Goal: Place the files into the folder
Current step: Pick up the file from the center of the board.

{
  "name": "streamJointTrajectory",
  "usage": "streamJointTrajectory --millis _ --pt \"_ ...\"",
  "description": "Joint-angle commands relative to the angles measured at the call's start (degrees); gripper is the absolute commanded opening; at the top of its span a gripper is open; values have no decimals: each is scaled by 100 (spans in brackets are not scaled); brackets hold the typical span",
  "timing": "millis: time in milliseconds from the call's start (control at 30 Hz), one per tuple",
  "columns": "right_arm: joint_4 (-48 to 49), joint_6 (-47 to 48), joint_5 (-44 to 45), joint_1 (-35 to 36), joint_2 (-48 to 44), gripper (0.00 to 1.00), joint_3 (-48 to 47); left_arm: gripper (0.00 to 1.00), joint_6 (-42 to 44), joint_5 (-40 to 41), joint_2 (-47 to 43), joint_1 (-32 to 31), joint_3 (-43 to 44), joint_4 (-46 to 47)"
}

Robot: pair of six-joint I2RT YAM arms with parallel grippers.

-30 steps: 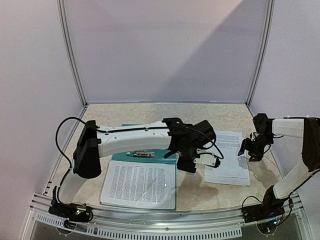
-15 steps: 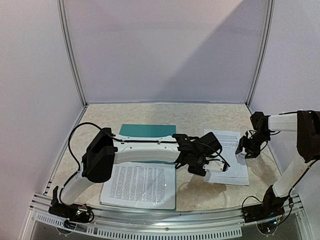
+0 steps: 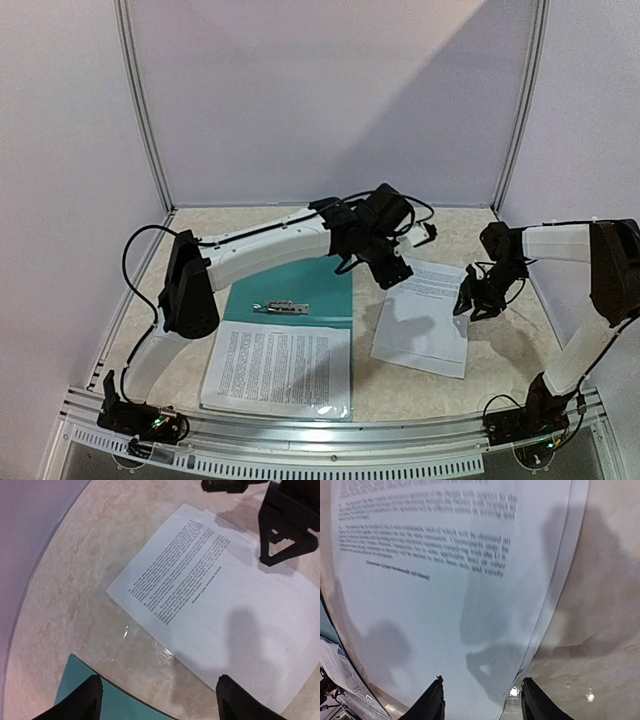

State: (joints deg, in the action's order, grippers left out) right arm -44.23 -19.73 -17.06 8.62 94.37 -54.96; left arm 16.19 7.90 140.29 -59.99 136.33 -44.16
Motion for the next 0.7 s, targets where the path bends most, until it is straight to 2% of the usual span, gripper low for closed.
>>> streamJointTrajectory --millis 0,133,233,467,667 --pt "-143 -83 619 -139 -177 53 -1039 82 -2044 -1128 271 283 228 -399" --pt "-38 -82 1186 -320 412 59 -1735 84 -2605 -1373 649 326 367 -335" --pt "-19 -55 1195 -559 1002 61 -2090 84 -2873 -1655 928 325 432 -232" --pt "310 386 147 -766 1963 64 -2571 78 -3144 -1754 1447 327 443 -160" --pt "972 141 -520 -1135 2151 63 -2173 76 -3333 -1824 1703 301 428 -118"
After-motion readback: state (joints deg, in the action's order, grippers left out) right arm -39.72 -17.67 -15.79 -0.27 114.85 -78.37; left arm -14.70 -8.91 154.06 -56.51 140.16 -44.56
